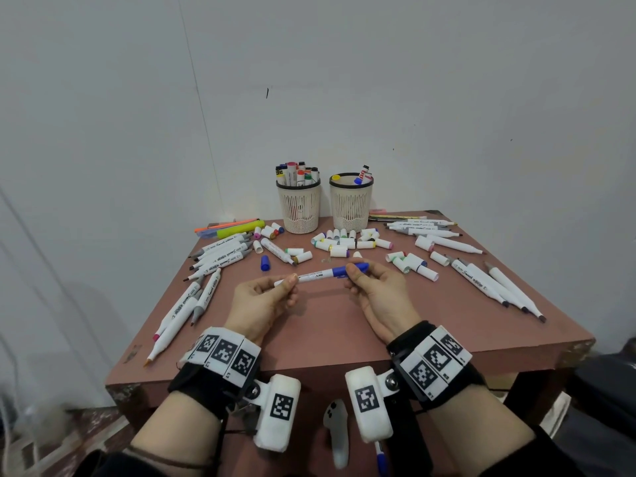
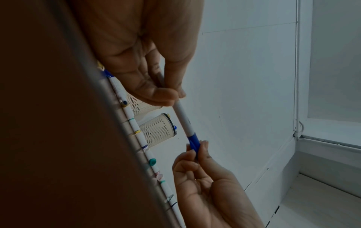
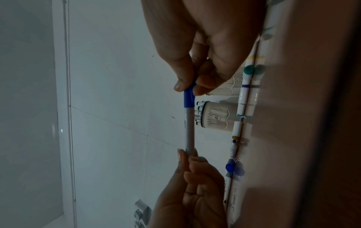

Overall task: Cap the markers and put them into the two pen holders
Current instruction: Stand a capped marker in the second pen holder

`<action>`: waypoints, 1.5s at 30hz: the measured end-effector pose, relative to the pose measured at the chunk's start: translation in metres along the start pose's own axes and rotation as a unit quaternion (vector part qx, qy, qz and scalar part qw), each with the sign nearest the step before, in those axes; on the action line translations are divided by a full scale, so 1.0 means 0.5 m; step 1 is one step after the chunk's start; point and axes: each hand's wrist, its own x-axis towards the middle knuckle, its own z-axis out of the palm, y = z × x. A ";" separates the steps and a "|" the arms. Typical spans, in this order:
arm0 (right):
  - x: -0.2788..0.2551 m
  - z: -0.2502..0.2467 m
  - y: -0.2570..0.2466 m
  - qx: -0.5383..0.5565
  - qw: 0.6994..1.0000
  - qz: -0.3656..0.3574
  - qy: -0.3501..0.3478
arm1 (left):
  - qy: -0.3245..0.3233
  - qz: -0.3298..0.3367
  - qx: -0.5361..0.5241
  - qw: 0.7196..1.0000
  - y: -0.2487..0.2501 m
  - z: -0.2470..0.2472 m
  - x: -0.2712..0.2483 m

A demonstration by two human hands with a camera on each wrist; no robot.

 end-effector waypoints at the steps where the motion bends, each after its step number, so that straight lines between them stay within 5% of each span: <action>1: -0.002 0.001 -0.001 0.003 1.000 0.003 -0.002 | 0.001 0.001 -0.005 1.000 0.001 0.000 0.000; 19: -0.029 0.014 -0.016 0.047 0.997 0.025 -0.063 | 0.038 0.033 -0.118 0.992 0.066 0.003 -0.041; 26: -0.049 0.051 -0.022 -0.074 0.994 -0.034 -0.073 | 0.039 0.152 0.051 0.986 0.158 0.014 -0.051; 40: -0.025 0.190 -0.174 -0.334 0.921 -0.132 -0.150 | -0.102 0.273 0.263 0.920 0.322 0.059 -0.003; 45: 0.068 0.223 -0.198 -0.439 0.867 -0.193 -0.136 | -0.076 0.273 0.271 0.920 0.314 0.055 0.084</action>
